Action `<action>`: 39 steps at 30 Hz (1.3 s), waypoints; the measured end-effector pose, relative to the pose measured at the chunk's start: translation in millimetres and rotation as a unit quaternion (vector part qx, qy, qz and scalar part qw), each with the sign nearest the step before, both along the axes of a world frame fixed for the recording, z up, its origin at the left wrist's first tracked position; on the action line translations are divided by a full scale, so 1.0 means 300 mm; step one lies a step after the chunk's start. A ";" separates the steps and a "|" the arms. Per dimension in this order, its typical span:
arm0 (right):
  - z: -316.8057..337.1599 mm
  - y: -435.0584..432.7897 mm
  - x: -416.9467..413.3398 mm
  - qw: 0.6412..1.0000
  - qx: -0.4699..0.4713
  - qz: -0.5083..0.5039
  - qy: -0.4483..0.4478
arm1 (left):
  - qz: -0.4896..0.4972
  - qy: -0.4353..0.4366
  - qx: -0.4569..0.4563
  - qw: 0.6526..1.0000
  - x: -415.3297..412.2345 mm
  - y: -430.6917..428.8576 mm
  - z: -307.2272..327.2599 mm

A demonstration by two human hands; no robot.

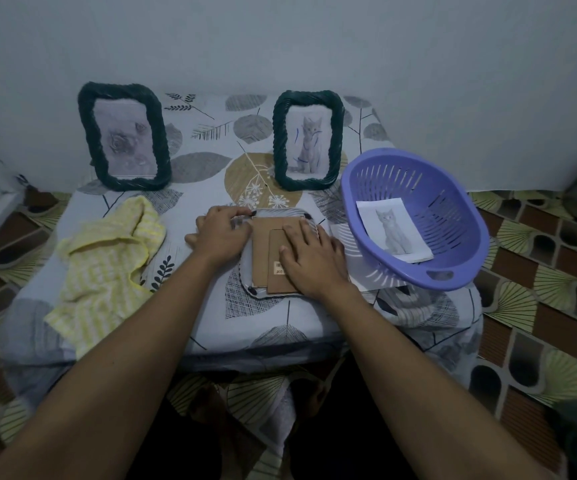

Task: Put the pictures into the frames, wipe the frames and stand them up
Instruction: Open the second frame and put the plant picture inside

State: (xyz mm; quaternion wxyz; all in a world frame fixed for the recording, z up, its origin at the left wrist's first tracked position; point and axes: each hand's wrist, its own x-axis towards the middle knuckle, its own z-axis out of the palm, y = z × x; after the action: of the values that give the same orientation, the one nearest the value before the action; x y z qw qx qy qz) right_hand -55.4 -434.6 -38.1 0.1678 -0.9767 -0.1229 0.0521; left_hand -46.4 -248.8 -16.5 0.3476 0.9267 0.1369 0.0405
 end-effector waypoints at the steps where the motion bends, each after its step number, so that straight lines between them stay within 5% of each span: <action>1: 0.000 0.000 0.000 1.000 -0.001 -0.001 0.000 | 0.012 -0.010 0.005 1.000 0.008 -0.002 -0.008; 10: -0.004 0.004 0.004 1.000 0.006 -0.004 -0.012 | 0.019 -0.059 0.078 0.995 0.064 -0.017 -0.043; 21: -0.002 0.006 0.001 1.000 0.003 -0.005 -0.024 | 0.000 -0.001 0.045 0.999 0.114 -0.015 -0.031; 39: 0.000 0.006 0.003 1.000 0.001 -0.002 -0.012 | -0.075 -0.027 0.009 0.997 0.129 0.060 -0.070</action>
State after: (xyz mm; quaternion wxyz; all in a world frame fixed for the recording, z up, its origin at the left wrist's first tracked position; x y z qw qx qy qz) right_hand -54.6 -432.8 -38.1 0.1676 -0.9774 -0.1225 0.0401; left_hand -7.6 -230.9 -37.5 0.3444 0.9362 0.0574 0.0402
